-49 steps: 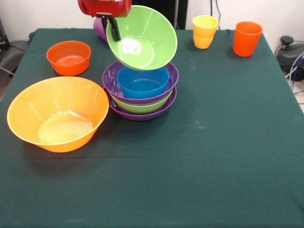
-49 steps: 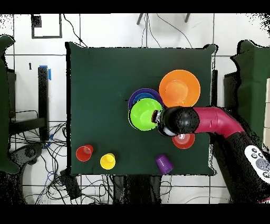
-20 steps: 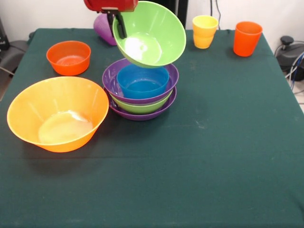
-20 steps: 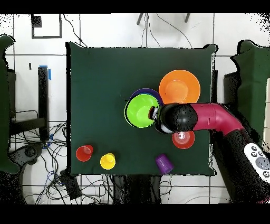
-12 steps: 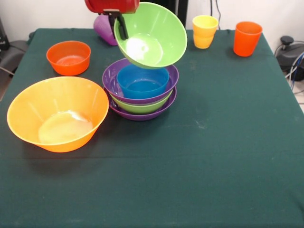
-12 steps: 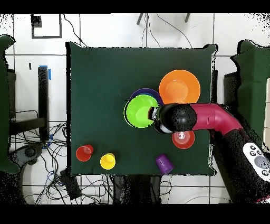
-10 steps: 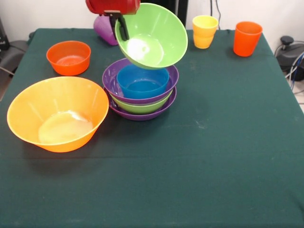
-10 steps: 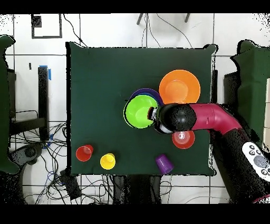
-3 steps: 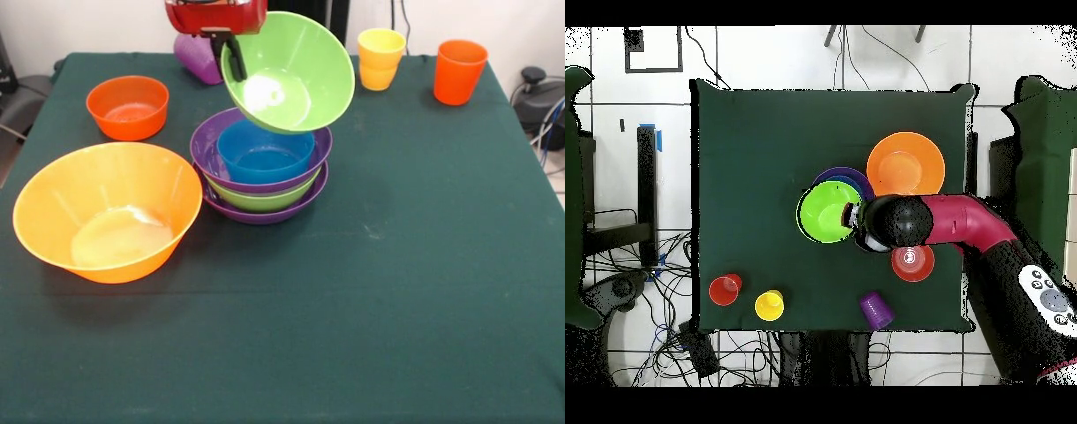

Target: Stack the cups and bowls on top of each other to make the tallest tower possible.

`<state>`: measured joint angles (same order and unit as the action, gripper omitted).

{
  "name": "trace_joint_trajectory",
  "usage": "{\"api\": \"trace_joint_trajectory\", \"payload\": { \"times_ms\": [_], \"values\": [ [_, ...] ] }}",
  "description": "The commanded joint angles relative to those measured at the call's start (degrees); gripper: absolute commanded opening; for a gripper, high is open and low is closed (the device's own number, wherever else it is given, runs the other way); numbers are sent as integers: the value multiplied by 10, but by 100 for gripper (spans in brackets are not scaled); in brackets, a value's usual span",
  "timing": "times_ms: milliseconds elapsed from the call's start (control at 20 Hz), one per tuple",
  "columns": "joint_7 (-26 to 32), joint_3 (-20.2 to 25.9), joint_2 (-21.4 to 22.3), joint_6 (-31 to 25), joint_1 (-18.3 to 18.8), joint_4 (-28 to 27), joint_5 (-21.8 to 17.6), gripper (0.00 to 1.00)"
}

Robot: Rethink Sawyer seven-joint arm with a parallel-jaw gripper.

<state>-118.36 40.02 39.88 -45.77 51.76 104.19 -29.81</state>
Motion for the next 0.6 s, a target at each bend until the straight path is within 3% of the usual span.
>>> {"api": "trace_joint_trajectory", "payload": {
  "times_ms": [50,600],
  "values": [
    [86,16,-16,-8,-32,-47,-19,0],
    [103,19,-17,-22,-31,-59,-18,0]
  ]
}}
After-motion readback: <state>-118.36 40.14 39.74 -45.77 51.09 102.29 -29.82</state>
